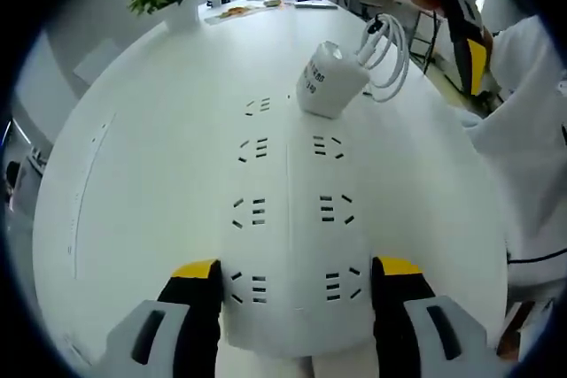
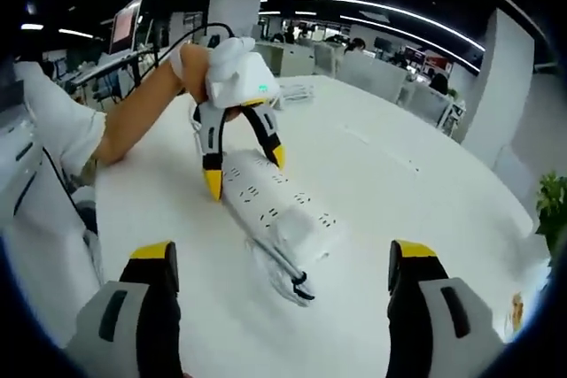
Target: Straighten the power strip on the desk, plug the charger into it
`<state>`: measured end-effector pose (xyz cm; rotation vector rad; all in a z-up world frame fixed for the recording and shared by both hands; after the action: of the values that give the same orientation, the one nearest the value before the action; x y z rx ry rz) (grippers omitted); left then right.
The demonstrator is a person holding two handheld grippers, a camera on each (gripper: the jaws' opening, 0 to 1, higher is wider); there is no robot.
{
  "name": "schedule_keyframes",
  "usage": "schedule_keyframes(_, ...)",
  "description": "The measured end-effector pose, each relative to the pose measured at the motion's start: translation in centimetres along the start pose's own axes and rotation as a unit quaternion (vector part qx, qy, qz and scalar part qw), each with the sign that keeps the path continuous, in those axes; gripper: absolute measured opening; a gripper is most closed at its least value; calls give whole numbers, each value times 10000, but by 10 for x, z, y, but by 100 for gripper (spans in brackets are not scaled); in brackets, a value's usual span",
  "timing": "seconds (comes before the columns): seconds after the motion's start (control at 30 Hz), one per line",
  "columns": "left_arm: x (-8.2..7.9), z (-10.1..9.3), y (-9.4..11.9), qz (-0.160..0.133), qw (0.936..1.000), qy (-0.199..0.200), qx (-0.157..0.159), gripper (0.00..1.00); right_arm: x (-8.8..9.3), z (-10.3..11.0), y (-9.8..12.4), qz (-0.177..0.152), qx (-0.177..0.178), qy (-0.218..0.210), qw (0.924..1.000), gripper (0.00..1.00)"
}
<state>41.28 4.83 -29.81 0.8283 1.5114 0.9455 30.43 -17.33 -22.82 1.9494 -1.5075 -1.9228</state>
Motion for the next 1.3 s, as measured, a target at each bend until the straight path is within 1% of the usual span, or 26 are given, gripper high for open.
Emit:
schedule_keyframes(0.07, 0, 0, 0, 3, 10000, 4, -2, 70, 4, 0, 4, -77, 67, -117, 9999, 97)
schedule_keyframes(0.1, 0, 0, 0, -4, 10000, 3, 1, 70, 3, 0, 6, -342, 190, -265, 9989, 97)
schedule_keyframes(0.13, 0, 0, 0, -8, 10000, 5, 1, 70, 3, 1, 10, -505, 234, -403, 9976, 97)
schedule_keyframes(0.17, 1, 0, 0, -13, 10000, 3, 0, 70, 4, 3, 13, -598, 207, -517, 9967, 97)
schedule_keyframes(0.2, 1, 0, 0, -17, 10000, 2, 2, 70, 7, 4, 17, -628, 210, -637, 9958, 97)
schedule_keyframes(0.27, 1, 0, -1, -18, 10000, 1, 8, 70, 11, 6, 21, -612, 237, -640, 9958, 97)
schedule_keyframes(0.33, 1, 1, -1, -21, 10000, -1, 12, 70, 14, 7, 25, -622, 368, -610, 9955, 97)
schedule_keyframes(0.4, 2, 1, -1, -30, 10000, -1, 13, 70, 13, 5, 29, -898, 617, -781, 9910, 97)
schedule_keyframes(0.47, 2, 0, -1, -36, 10000, 1, 11, 70, 13, 5, 30, -1028, 715, -884, 9882, 97)
schedule_keyframes(0.57, 3, 1, -1, -45, 10000, 4, 12, 70, 18, 12, 27, -922, 680, -828, 9900, 97)
schedule_keyframes(0.73, 4, 1, 0, -25, 10000, 2, 13, 70, 28, 14, 20, -734, 726, -836, 9911, 95)
schedule_keyframes(0.87, 5, 1, 1, -62, 10000, 2, 19, 71, 32, 15, 15, -695, 717, -879, 9911, 92)
schedule_keyframes(1.0, 7, 3, 2, -197, 9998, 12, 35, 71, 41, 19, 7, -713, 686, -1026, 9898, 92)
schedule_keyframes(1.17, 6, 3, 2, -233, 9997, 67, 7, 72, 41, 22, 4, -731, 570, -1036, 9903, 92)
schedule_keyframes(1.3, 5, 3, 3, -228, 9997, 103, -22, 72, 42, 22, 4, -748, 609, -997, 9903, 91)
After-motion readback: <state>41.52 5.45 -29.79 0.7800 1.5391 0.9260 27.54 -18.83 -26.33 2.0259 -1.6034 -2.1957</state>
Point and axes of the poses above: the point that each gripper's makers call its tool centre point, and the gripper's own axes: y roughly backward along the fingers, z roughly to its left, x roughly out of its underside, the point moved 9 cm from there along y, roughly backward along the fingers, and after that the axes turned 6 degrees about y, right-handed, at the moved point
